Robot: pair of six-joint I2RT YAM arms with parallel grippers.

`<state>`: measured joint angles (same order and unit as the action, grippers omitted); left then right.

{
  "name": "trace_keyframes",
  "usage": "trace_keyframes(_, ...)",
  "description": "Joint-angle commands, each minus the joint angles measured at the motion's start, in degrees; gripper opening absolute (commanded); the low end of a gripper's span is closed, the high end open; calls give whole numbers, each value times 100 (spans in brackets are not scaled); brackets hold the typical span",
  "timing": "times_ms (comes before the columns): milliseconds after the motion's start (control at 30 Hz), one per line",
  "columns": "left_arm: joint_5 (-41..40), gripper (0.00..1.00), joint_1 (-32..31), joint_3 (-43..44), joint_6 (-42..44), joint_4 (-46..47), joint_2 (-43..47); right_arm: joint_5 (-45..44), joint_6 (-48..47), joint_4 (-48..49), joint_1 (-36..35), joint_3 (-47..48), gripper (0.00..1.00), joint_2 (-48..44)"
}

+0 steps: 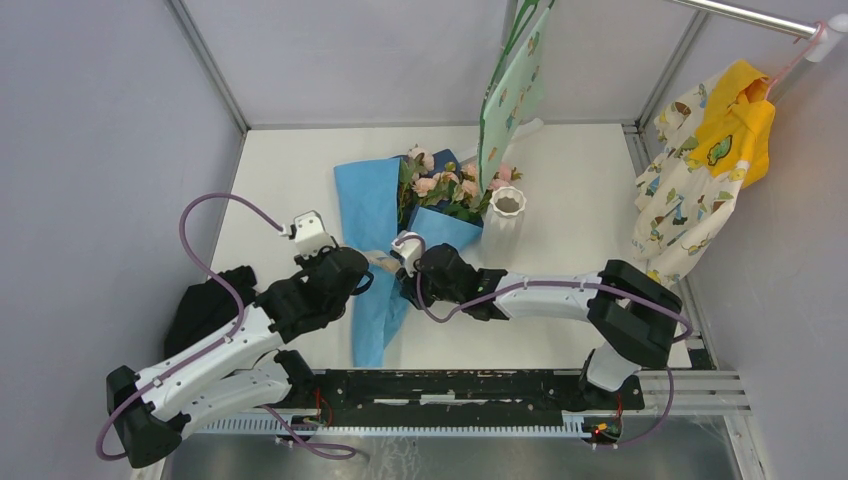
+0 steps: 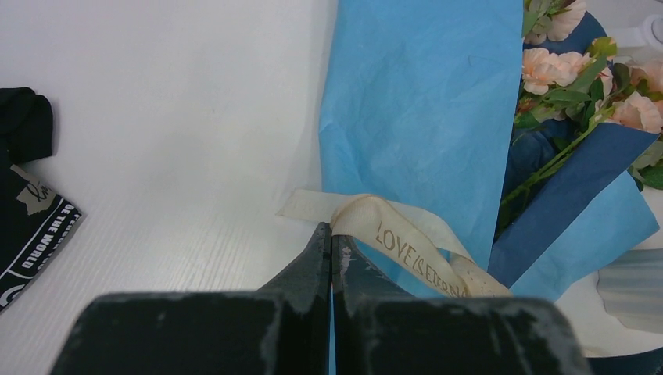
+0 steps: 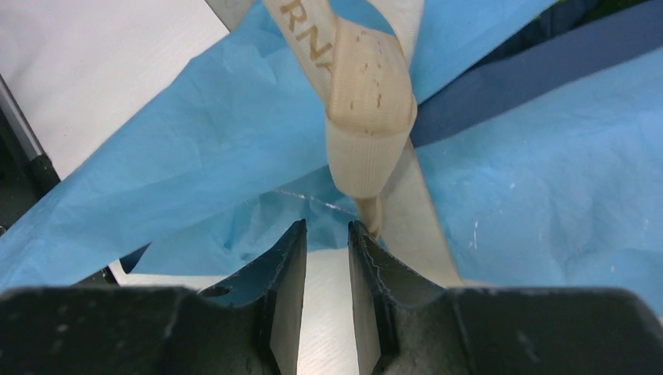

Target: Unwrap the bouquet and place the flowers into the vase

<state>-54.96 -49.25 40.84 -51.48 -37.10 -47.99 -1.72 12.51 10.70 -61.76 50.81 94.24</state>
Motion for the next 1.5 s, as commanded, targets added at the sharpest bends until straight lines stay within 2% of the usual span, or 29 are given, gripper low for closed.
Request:
trace_keyframes(0,-141,2,13,-7,207,301,64,-229,-34,25,-12,-260,32,-430)
trace_keyframes(333,-80,2,11,21,248,412,-84,-294,-6,89,-12,-435,32,-458)
trace_keyframes(800,-102,2,14,-31,262,406,18,-430,-219,-7,-12,569,31,300)
trace_keyframes(867,-97,2,21,-29,253,411,12,-444,-216,-27,-12,661,29,405)
trace_keyframes(967,-96,2,13,-22,278,428,0,-469,-193,-42,-12,711,3,496)
trace_keyframes(1000,-102,2,21,-23,283,431,-5,-523,-182,-73,-12,710,0,507)
trace_keyframes(1167,-157,2,21,-21,323,467,-72,-1047,-153,-192,-12,395,0,186)
trace_keyframes(1467,-363,2,51,86,288,487,-343,-2460,-61,-727,50,-857,0,-1103)
